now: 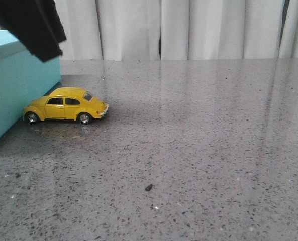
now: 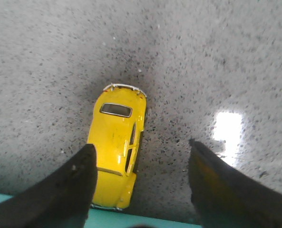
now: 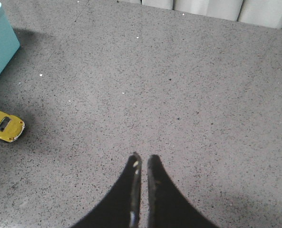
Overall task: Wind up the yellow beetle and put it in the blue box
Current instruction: 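Lower the left gripper over the beetle and close on it, then lift the beetle with the left gripper and move it over the box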
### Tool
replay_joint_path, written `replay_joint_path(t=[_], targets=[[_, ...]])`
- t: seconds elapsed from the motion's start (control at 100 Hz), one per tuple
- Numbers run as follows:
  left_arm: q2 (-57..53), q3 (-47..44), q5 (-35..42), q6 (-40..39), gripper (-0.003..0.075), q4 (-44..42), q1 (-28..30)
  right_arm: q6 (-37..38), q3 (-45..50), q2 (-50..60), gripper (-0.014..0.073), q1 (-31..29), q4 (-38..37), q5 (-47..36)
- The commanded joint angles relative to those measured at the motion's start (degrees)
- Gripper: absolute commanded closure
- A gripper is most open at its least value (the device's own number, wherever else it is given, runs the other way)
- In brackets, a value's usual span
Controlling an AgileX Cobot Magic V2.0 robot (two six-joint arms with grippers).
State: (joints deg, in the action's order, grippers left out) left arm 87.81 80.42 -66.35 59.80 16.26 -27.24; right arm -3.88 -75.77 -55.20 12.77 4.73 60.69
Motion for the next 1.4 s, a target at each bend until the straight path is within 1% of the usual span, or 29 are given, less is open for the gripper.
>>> replay_joint_path(t=[0.0,0.14,0.39,0.72,0.77,0.84,1.01,1.1,1.25,1.33,1.39], targets=[[-0.30,2.09,1.15,3.45,0.0302,1.61,-0.42,-0.81,-1.14,0.96,0.0641,0.05,0.31,-4.23],[2.15,2.09,3.46,6.14,0.0302,1.23,-0.42,-1.21,-1.14,0.96,0.0641,0.05,0.31,-4.23],[5.48,2.09,7.05,6.12,0.0302,-0.47,-0.42,-1.24,-1.14,0.96,0.0641,0.05,0.55,-4.12],[8.78,2.09,7.68,5.91,0.0305,-0.16,0.97,-1.46,-1.14,0.96,0.0641,0.05,0.99,-4.12],[9.13,2.09,7.55,5.91,0.0321,-0.16,0.97,-1.46,-1.14,0.96,0.0641,0.05,0.99,-4.12],[9.15,2.09,7.46,5.91,0.0363,0.09,0.97,-1.46,-1.14,0.96,0.0641,0.05,0.99,-4.12],[9.27,2.09,7.34,5.91,0.0529,0.41,0.97,-1.50,-1.14,0.96,0.0641,0.05,0.99,-4.12],[9.27,2.09,7.24,5.79,0.0591,0.67,0.97,-1.50,-1.14,0.96,0.0641,0.05,0.99,-4.12],[8.28,3.15,7.26,5.44,0.0633,1.23,0.84,-1.50,-1.14,0.96,0.0641,0.05,1.03,-4.12],[6.94,6.51,7.26,5.28,0.0641,3.11,0.84,-1.59,-1.14,0.96,0.0641,0.05,1.03,-4.12],[5.94,9.91,7.49,2.12,0.0641,3.44,0.84,-1.59,-1.14,0.96,0.0641,0.05,1.03,-4.23]])
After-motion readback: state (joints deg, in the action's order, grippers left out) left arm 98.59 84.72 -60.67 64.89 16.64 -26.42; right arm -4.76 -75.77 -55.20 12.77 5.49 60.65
